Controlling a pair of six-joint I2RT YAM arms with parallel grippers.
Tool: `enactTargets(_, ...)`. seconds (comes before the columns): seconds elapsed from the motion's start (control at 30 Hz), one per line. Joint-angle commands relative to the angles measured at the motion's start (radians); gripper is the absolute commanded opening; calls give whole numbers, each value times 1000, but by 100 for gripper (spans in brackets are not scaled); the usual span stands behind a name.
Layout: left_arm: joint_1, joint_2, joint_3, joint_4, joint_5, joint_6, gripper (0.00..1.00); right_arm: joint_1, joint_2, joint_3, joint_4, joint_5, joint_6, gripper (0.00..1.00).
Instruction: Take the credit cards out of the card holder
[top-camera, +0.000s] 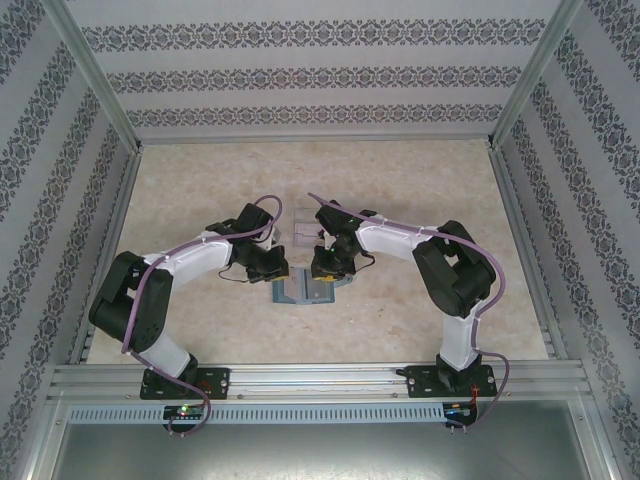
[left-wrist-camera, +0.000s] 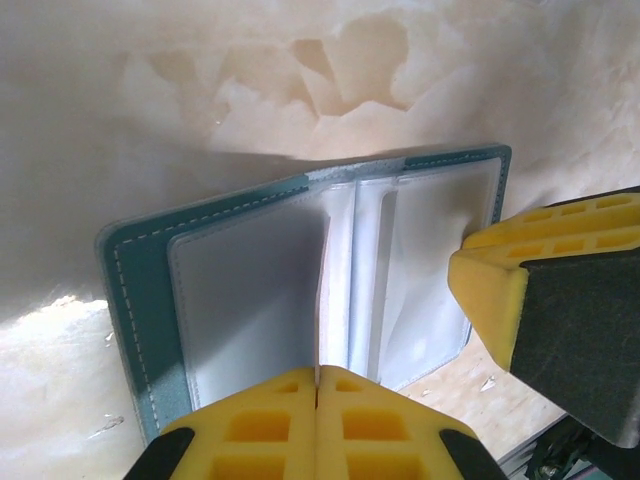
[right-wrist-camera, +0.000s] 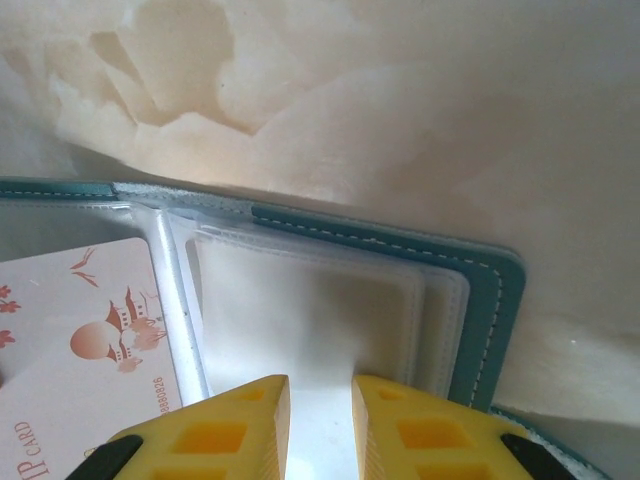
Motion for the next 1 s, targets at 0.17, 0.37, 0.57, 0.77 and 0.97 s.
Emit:
enactTargets(0.17,14,-49,60,-84,-18,119,0,-17,-61,10,-55,55,-16,24)
enactTargets(0.37,14,-53,112,-181,-47,250,0,-35,-85,8,-78,71,-34,25)
enactTargets(0.57,12,-64,139,-219,-10,441,0,-64,-112,-6,-93,81,-56,25)
enactTargets(0.77,12,-106,171,-249,-59,581,0,-90,-140,-34,-92,84,-64,25)
enactTargets(0.97,12,-51,244,-331,-94,694,0,-114,-169,-53,-97,88,-77,25)
